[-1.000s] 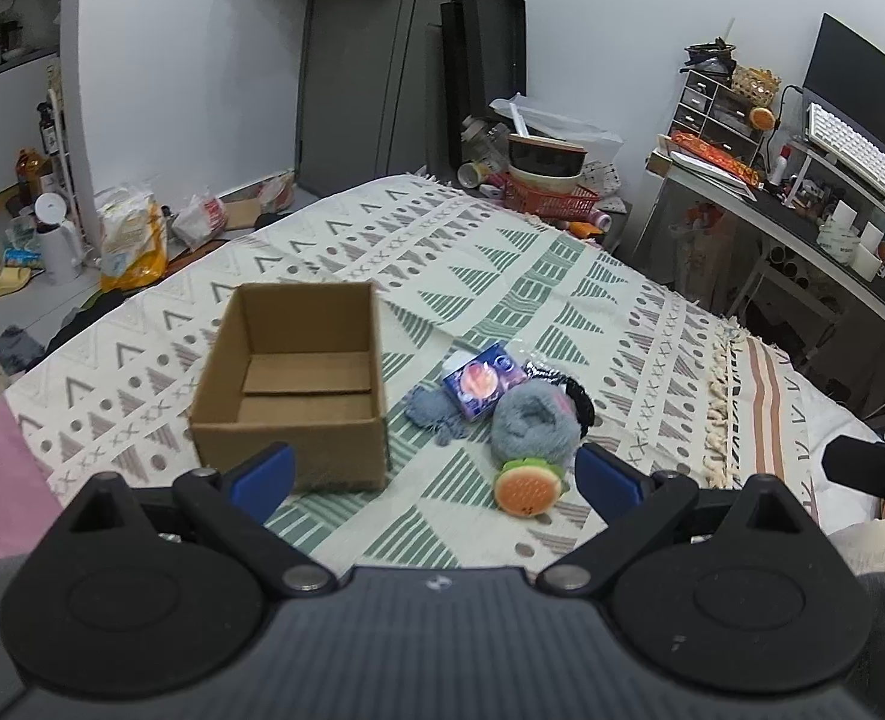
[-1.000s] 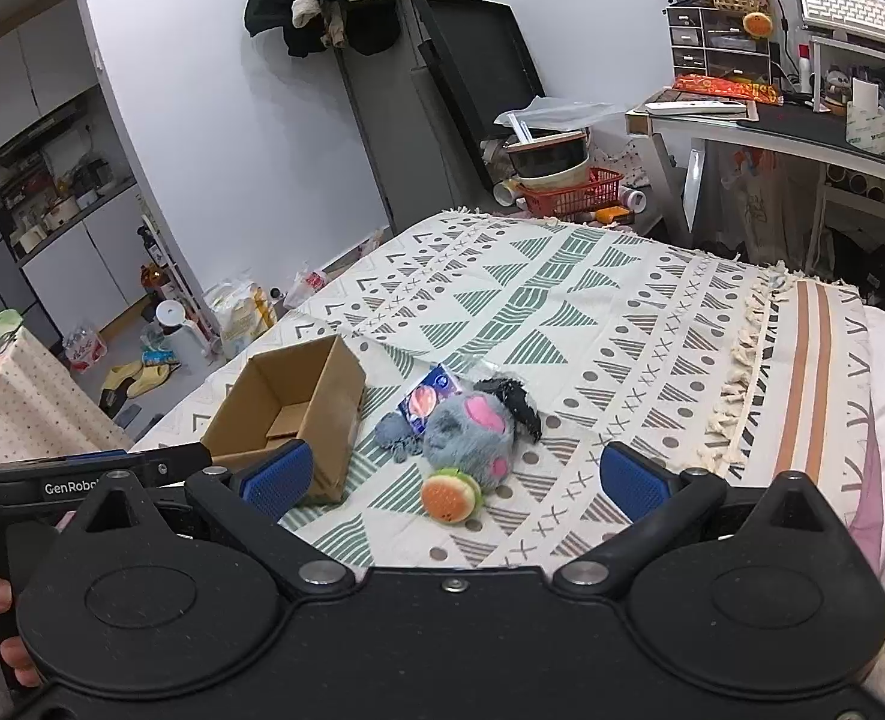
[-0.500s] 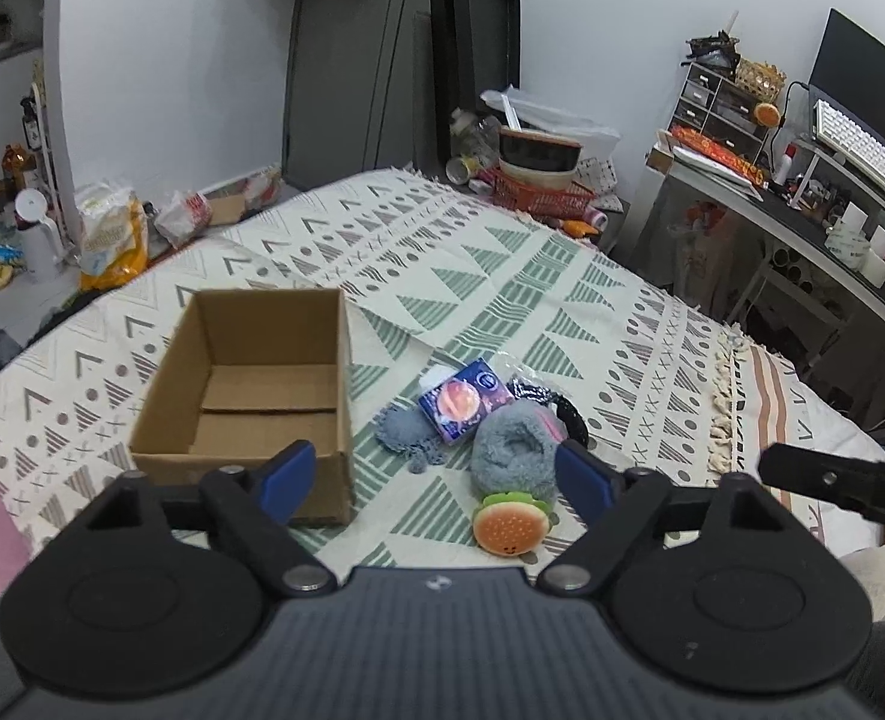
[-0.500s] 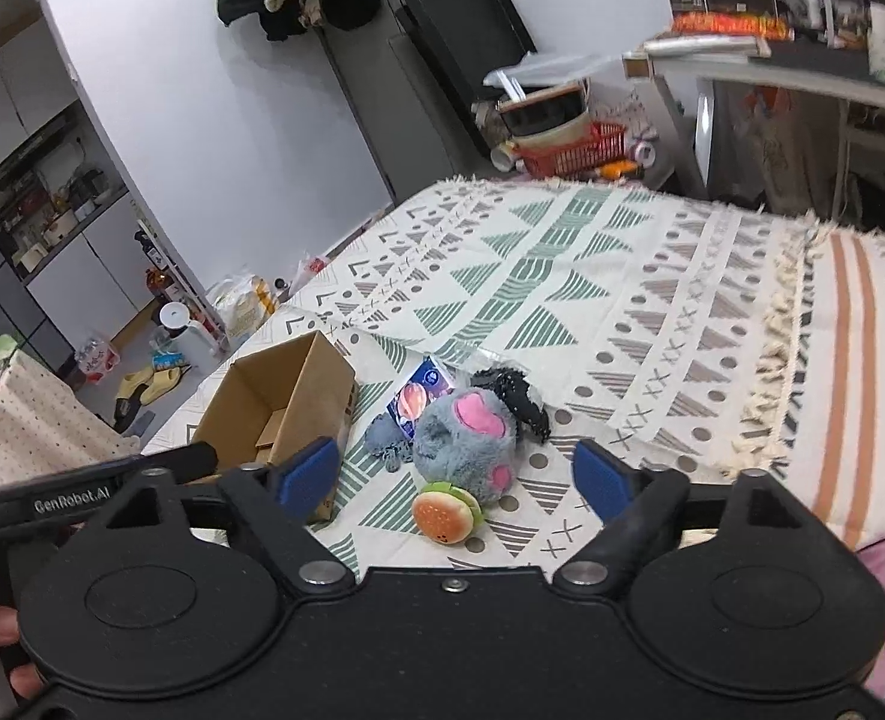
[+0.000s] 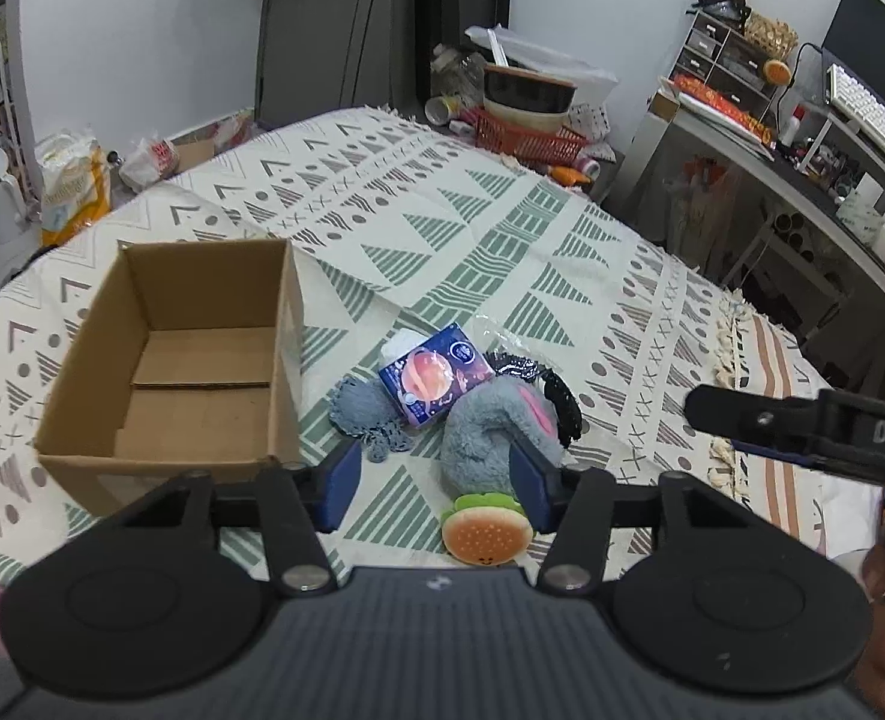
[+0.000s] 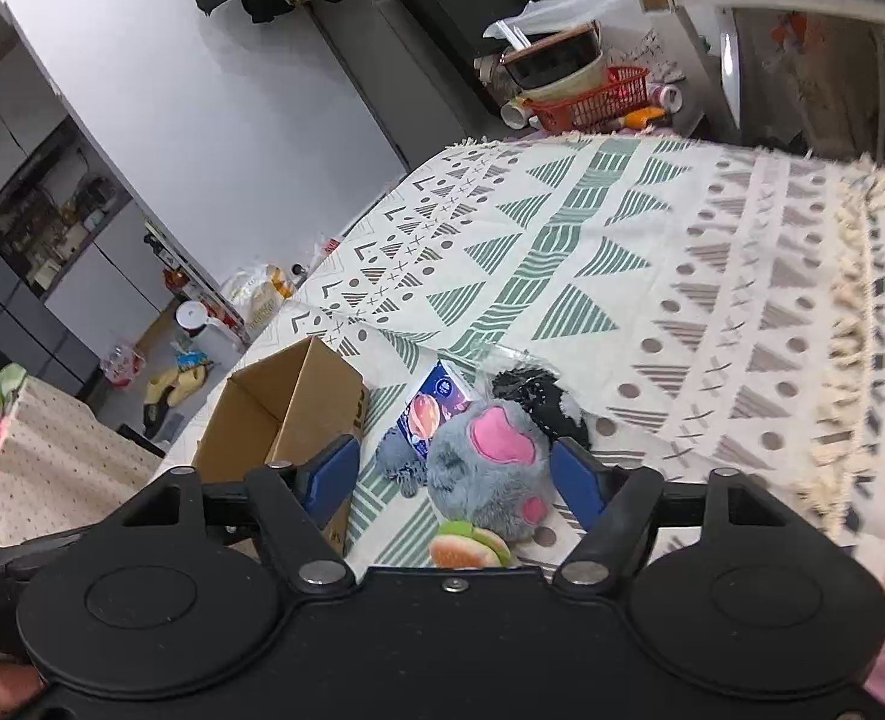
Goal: Organize soft objects
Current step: 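Move both grippers to the grey plush donkey and grasp it, then lift the grey donkey with both grippers and carry it toward the cardboard box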
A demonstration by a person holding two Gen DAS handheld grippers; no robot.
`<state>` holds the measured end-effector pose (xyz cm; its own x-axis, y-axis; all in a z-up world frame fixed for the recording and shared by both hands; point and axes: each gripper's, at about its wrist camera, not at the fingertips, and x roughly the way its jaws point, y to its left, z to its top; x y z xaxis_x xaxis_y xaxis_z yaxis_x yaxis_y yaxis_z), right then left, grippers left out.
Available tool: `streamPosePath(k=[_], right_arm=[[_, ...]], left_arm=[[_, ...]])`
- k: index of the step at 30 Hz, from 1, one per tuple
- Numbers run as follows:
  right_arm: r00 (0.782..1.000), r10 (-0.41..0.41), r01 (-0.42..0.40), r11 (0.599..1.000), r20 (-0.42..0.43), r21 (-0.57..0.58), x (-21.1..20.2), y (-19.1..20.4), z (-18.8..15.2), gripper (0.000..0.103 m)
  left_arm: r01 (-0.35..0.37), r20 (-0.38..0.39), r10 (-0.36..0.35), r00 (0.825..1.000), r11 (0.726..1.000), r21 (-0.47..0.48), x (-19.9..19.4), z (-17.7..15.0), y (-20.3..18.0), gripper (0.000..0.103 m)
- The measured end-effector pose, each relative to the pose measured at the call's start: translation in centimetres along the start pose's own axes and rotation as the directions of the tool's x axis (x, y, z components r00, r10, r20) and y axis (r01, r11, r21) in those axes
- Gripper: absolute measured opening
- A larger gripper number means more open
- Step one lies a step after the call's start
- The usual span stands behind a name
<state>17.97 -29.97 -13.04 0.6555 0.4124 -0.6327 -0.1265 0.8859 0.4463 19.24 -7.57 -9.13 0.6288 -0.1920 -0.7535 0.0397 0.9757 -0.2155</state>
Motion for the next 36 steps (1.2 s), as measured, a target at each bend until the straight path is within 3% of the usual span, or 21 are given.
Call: streamPosePath(k=[4,15,23,28,36], right_arm=[[1.000,-0.003,0.004,1.000,-0.023,0.027,2.5,-0.9,-0.6,0.054],[0.988,0.013,-0.002,0.998,-0.157,0.069,7.6,-2.4,-0.8,0.053],[0.971,0.031,-0.002,0.993,-0.238,0.120,10.6,-3.4,-0.9,0.053],[0.959,0.036,0.010,0.987,-0.282,0.160,12.5,-4.4,-1.0,0.036],[0.963,0.086,-0.011,0.960,-0.256,0.279,13.1,-6.1,-0.5,0.029]], left_arm=[[0.001,-0.026,-0.001,1.000,1.000,-0.011,2.2,0.2,0.4,0.043],[0.021,-0.109,-0.025,0.994,0.999,-0.030,8.1,0.4,0.4,0.033],[0.035,-0.160,-0.045,0.986,0.997,-0.064,11.9,0.4,0.9,0.032],[0.045,-0.197,-0.063,0.978,0.994,-0.097,13.8,0.2,1.4,0.032],[0.093,-0.195,-0.116,0.974,0.988,-0.125,15.1,1.2,1.1,0.032]])
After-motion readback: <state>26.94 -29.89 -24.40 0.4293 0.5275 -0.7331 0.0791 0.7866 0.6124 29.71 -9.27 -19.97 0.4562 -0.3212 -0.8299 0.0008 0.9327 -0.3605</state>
